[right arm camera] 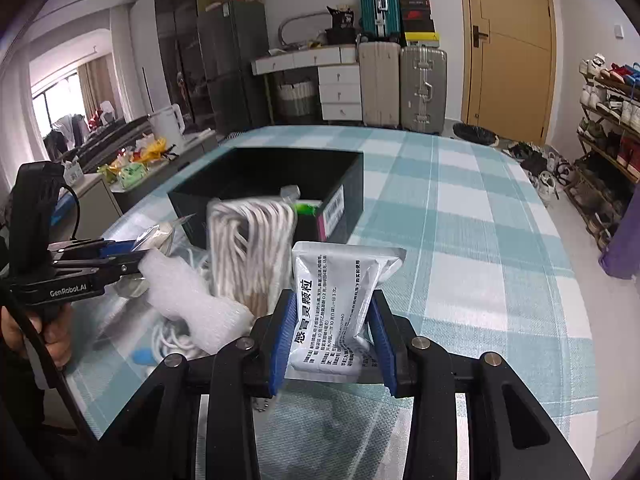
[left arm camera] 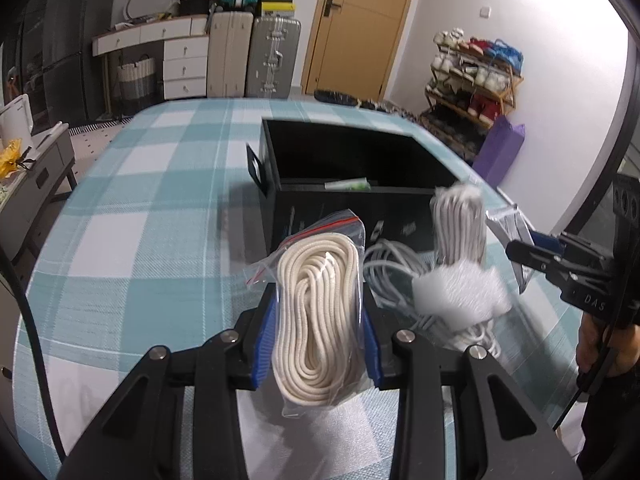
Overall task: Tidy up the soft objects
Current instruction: 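Carry the rope bag and sachet over the black box with both grippers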
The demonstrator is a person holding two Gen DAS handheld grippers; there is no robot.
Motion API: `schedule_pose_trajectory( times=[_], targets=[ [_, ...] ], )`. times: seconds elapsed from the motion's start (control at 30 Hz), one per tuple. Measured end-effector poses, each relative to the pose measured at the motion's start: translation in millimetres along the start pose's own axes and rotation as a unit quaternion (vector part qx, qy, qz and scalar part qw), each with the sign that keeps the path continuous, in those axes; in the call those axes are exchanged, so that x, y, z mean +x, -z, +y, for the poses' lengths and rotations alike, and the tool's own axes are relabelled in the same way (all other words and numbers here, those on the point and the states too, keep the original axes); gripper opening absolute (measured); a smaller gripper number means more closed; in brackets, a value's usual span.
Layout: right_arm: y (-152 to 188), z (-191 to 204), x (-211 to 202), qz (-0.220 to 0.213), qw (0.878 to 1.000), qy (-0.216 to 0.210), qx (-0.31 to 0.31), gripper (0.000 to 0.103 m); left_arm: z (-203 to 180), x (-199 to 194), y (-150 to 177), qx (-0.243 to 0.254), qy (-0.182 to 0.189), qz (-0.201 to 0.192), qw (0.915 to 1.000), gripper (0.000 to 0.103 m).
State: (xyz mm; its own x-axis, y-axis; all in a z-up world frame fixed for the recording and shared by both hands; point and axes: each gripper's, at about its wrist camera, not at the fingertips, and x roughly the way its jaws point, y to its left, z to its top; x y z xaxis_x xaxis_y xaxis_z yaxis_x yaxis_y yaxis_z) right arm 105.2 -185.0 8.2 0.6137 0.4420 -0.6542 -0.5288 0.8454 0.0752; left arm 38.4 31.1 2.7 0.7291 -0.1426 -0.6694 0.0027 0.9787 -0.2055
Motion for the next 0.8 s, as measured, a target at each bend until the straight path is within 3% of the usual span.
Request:
schedule_pose_trajectory(
  times=[0.3, 0.8],
  targets=[
    [-13, 6, -26, -0.049, 0.999, -0.016, 0.008, 0.037, 3, -22, -21, -0.005, -0.005, -0.048, 0.9988, 0.036],
    [-41, 18, -42, -0.09, 0.995, -0.029, 0.007, 0.037, -9, -31, -48, 0.02, -0.009, -0.077, 0.9968, 0.036]
  ],
)
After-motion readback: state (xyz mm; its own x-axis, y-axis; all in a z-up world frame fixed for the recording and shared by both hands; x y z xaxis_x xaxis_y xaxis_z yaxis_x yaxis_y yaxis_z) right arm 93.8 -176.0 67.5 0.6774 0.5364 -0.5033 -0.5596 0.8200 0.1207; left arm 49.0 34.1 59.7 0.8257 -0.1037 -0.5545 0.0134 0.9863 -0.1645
